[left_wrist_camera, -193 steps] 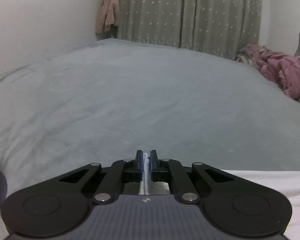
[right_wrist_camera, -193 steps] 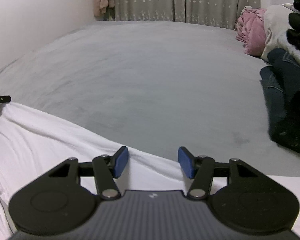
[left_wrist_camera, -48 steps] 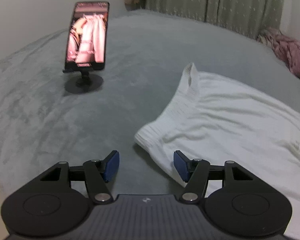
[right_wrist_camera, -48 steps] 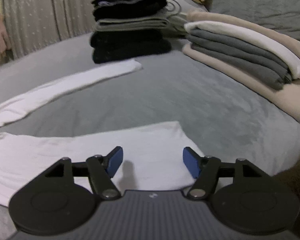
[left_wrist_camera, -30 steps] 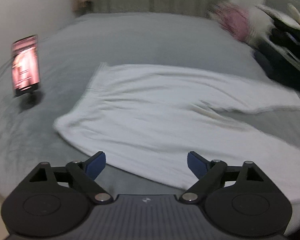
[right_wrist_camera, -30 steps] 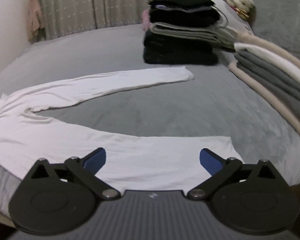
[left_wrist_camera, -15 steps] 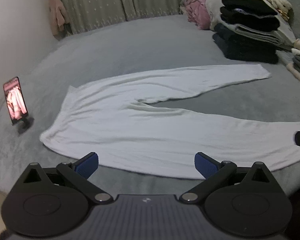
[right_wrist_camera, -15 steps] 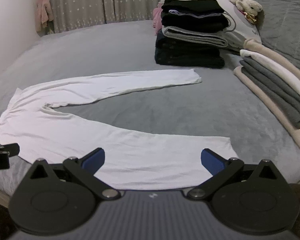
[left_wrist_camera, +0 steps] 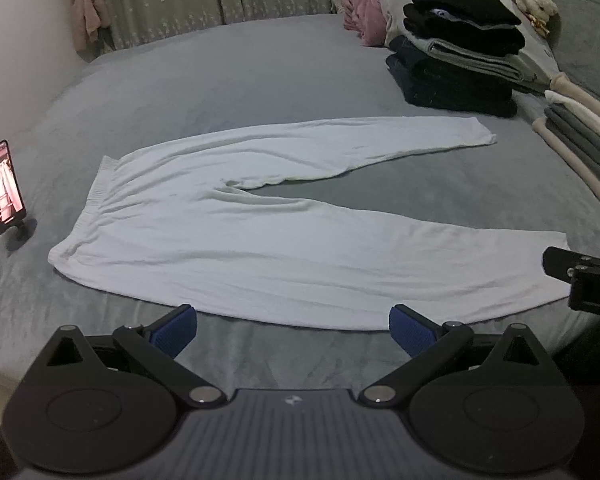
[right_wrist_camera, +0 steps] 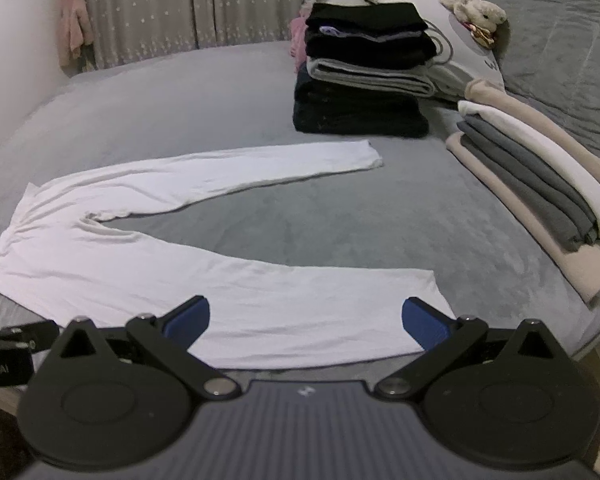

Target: Fold clothes

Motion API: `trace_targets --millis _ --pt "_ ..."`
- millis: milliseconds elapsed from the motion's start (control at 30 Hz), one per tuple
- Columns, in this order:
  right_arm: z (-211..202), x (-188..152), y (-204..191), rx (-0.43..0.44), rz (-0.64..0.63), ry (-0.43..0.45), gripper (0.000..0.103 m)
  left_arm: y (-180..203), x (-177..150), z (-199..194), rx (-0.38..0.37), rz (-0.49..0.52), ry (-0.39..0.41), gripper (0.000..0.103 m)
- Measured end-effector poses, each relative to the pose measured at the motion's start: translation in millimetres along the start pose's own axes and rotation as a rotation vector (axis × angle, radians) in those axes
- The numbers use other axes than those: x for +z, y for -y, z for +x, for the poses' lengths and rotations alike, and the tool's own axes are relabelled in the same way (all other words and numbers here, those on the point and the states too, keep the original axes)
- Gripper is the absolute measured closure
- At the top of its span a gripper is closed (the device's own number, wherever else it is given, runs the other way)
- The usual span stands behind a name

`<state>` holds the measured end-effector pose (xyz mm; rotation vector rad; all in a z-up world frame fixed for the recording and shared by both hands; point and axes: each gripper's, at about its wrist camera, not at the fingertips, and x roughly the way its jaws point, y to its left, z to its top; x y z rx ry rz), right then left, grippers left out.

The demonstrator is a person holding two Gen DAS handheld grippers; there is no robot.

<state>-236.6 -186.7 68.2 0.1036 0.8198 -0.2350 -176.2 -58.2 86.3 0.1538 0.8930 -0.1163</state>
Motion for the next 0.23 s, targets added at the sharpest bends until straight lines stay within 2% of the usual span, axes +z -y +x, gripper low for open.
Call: trace_targets --millis 233 --pt "3.6 -0.8 -0.2 0.008 -0.013 -0.018 0.001 -2.3 1.3 3.9 -0.009 -0.012 -0.015 0.001"
